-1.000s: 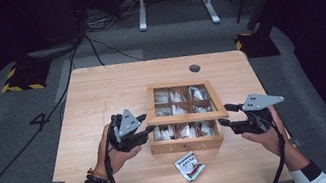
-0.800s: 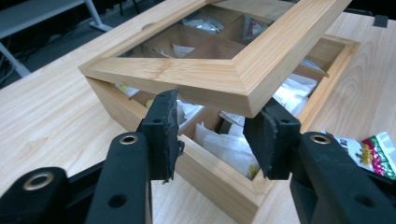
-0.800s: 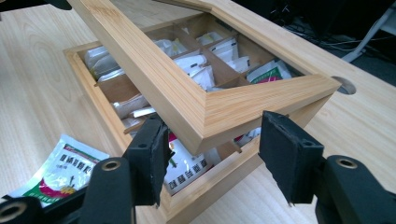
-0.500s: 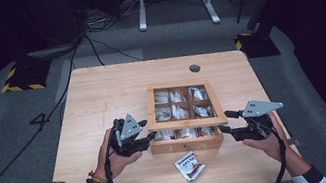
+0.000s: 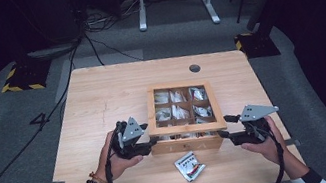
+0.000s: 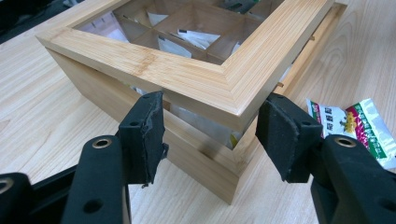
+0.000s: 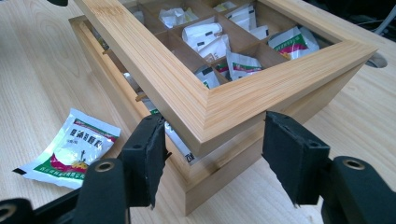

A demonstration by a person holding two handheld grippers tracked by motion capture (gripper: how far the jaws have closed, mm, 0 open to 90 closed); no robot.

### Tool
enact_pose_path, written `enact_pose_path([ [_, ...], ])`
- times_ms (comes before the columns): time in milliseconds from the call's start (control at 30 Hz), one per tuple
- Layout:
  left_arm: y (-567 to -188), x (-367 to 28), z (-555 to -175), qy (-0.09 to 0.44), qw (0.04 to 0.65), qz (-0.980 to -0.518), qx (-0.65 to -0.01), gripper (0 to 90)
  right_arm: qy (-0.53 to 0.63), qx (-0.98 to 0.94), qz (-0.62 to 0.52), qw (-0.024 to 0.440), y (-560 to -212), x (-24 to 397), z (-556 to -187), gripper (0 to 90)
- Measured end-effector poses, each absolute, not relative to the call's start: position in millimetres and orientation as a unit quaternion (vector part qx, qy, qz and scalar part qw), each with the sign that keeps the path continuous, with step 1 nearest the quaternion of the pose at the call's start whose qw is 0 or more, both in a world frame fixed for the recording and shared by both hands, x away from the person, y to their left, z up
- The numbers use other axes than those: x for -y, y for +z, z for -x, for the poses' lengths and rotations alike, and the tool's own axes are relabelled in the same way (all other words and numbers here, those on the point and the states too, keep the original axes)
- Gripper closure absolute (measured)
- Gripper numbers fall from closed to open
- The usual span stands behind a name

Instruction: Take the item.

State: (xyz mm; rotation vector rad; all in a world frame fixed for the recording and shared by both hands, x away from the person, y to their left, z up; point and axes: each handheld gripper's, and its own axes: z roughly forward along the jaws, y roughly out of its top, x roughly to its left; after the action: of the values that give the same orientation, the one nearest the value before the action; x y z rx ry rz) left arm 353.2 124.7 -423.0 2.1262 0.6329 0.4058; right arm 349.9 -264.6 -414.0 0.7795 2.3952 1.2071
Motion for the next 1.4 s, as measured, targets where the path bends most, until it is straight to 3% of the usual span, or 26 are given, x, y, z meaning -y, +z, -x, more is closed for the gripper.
enact_pose_path([
  [433,-432,-122,-354,0.149,0.407,-0.866,-0.25,40.2,0.412,-0.855,-0.277,0.153,-423,264,-350,39.0],
  [567,-440,-117,-352,0.158,0.376,-0.88,-0.244,39.5,0.427,-0.846,-0.28,0.15,-420,268,-349,43.7],
  [733,-439,-124,-353,0.132,0.404,-0.869,-0.252,39.8,0.43,-0.844,-0.286,0.146,-424,269,-352,45.3],
  [1033,-436,-123,-351,0.135,0.426,-0.86,-0.246,40.7,0.422,-0.853,-0.274,0.139,-429,266,-351,47.8],
  [1400,-437,-122,-350,0.145,0.406,-0.869,-0.245,42.3,0.415,-0.858,-0.271,0.134,-429,267,-353,47.9],
])
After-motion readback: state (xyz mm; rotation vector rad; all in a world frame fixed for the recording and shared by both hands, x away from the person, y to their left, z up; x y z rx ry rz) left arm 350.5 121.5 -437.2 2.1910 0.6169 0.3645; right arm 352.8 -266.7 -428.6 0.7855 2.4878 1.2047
